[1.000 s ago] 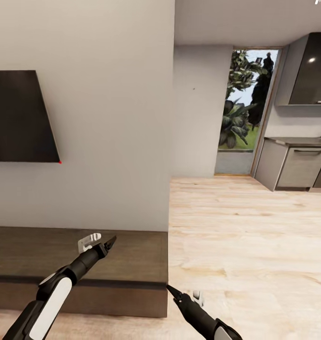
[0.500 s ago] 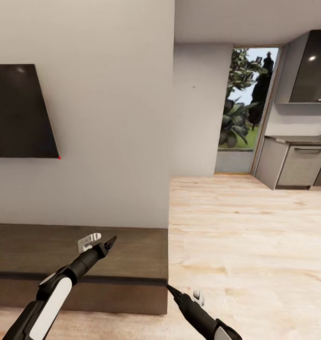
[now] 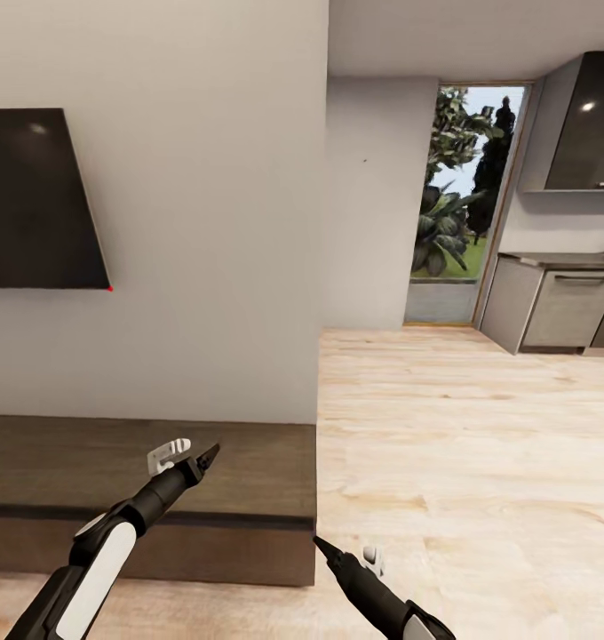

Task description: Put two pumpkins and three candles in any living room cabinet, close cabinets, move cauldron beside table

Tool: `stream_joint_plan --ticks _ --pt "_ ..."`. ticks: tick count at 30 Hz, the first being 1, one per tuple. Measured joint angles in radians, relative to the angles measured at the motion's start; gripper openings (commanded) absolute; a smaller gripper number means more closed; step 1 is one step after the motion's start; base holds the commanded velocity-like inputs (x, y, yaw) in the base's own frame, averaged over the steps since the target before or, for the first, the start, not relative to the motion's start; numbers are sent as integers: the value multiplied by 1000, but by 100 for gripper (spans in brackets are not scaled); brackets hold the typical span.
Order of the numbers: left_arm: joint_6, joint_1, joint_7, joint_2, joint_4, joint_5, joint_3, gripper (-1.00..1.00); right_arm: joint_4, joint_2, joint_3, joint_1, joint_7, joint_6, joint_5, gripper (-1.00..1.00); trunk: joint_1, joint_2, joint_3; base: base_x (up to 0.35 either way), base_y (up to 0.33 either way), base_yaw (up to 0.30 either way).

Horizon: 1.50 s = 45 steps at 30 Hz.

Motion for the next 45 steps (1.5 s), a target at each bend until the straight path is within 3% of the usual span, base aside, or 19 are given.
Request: stream_joint_plan --ticks 6,14,23,25,26,30,31,33,45 --pt "0 0 0 -1 0 0 0 100 0 -2 0 0 7 7 -1 100 23 -42 -19 0 0 0" --pt "0 0 0 -1 2 -1 0 100 0 -3 -1 0 75 8 -3 100 54 -98 -44 0 0 0" --pt "0 0 1 -2 10 -3 1 100 -19 -2 -10 -6 73 29 -20 100 88 -161 -72 0 0 0" --pt "-1 0 1 -2 11 -3 1 100 -19 2 -12 -33 49 89 -38 100 96 -175 -78 0 0 0" --pt "-1 0 0 -2 12 -3 1 100 -19 4 -16 -57 7 129 -63 100 100 -182 -81 0 0 0" --pt "-1 0 0 -1 12 -3 0 100 -20 12 -22 -90 -139 174 -147 100 115 -210 -94 0 0 0" --pt "-1 0 0 -2 11 -3 0 100 -20 19 -24 -101 -217 188 -195 100 119 -217 -97 0 0 0" --pt "-1 0 0 -2 9 -3 0 100 -20 25 -26 -107 -269 198 -230 100 127 -231 -103 0 0 0" --pt "-1 0 0 -2 3 -3 0 100 -14 28 -28 -112 -344 205 -260 100 173 -315 -141 0 0 0"
